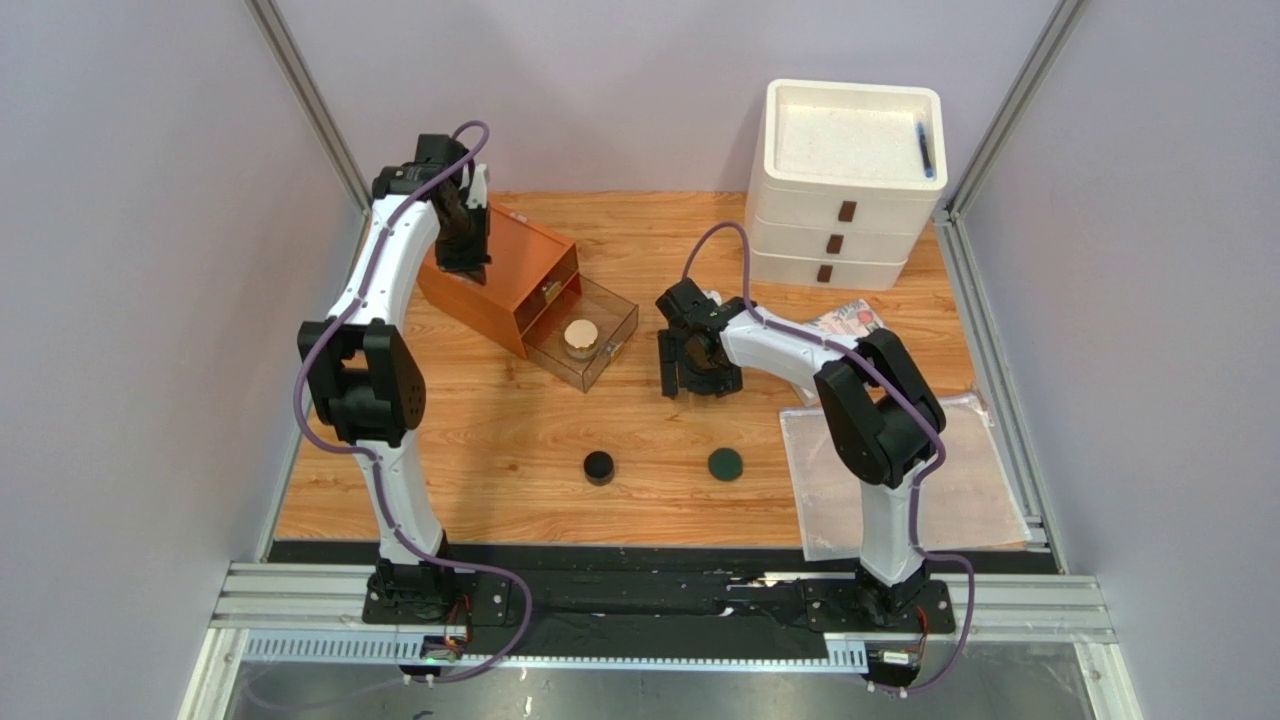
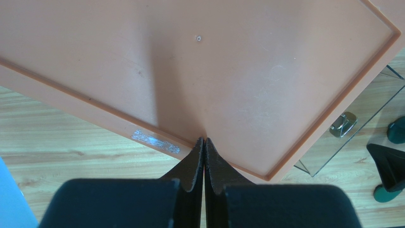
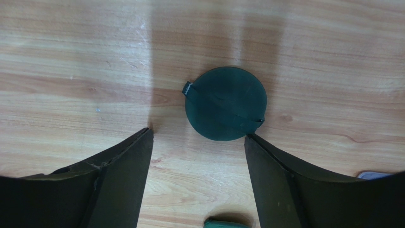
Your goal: Organize the makeup
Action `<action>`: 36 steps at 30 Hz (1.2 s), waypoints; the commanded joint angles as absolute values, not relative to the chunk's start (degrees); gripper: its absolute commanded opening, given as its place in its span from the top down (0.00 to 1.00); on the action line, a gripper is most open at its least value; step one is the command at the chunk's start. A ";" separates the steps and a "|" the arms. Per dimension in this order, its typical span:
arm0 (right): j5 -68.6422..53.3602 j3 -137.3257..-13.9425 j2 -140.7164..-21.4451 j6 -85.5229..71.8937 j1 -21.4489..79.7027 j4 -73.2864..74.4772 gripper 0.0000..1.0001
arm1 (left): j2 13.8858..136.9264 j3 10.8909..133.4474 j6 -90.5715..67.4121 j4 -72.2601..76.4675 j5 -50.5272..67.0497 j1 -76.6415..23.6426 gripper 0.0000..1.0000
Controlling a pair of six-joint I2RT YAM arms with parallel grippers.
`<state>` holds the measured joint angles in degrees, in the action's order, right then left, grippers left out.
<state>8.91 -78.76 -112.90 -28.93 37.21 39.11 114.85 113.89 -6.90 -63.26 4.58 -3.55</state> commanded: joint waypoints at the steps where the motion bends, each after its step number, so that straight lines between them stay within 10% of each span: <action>1: 9.58 -79.37 -114.69 -31.03 36.12 34.63 0.25 | 113.91 112.06 -5.89 -67.15 5.54 -3.34 1.00; 16: 11.25 -76.11 -119.08 -31.91 33.66 31.82 0.39 | 113.82 111.80 -5.80 -67.24 5.19 -3.34 1.00; 19: 10.37 -76.20 -119.79 -31.47 33.66 31.20 0.71 | 113.82 111.80 -5.71 -67.32 4.92 -3.34 1.00; 25: 9.67 -76.38 -118.13 -30.06 33.66 30.67 1.00 | 113.91 111.71 -5.98 -67.24 5.18 -3.34 1.00; 36: 6.95 -87.25 -110.39 -26.46 36.65 32.51 1.00 | 113.82 111.62 -5.89 -67.24 4.83 -3.34 1.00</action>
